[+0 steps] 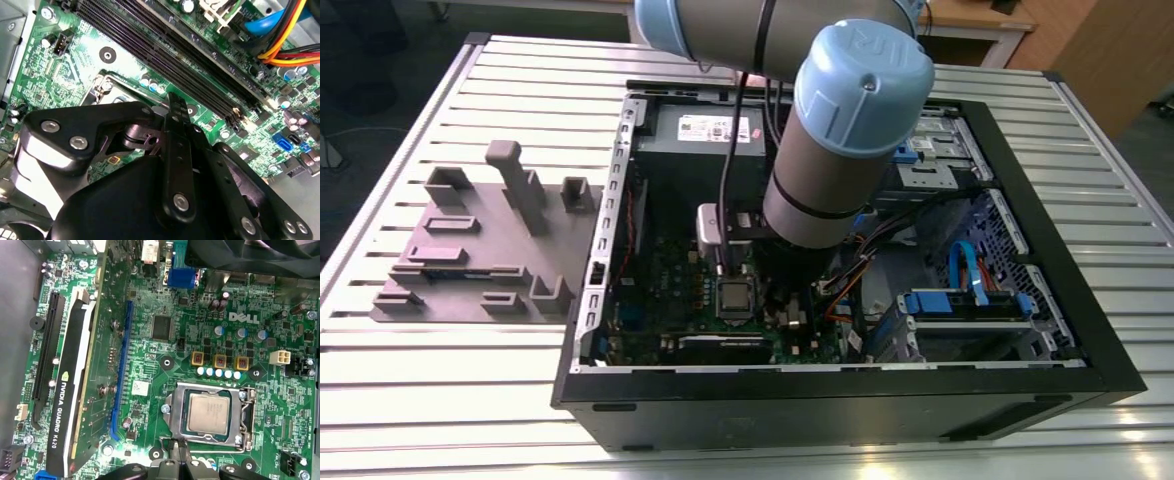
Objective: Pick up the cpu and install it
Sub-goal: 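Install the first cpu locking lever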
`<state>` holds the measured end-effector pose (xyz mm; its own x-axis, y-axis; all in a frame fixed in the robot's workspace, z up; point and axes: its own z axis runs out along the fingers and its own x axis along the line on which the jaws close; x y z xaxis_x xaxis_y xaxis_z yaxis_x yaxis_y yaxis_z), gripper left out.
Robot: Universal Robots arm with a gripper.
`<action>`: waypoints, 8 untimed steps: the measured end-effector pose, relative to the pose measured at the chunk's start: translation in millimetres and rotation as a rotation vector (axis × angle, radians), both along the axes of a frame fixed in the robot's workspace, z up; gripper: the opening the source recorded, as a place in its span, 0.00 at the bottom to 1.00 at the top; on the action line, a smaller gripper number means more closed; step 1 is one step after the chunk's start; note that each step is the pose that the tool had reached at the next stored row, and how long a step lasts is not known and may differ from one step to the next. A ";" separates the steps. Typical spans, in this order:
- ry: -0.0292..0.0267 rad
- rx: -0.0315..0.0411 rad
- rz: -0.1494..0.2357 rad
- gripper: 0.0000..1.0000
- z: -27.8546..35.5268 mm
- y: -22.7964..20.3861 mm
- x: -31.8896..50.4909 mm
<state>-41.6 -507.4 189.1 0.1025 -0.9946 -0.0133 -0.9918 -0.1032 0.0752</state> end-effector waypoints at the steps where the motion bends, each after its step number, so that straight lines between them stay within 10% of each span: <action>1: -0.0001 0.0000 0.000 0.10 0.0 0.0 -1.5; 8: 0.0002 0.0012 0.000 0.10 0.2 -0.1 -6.4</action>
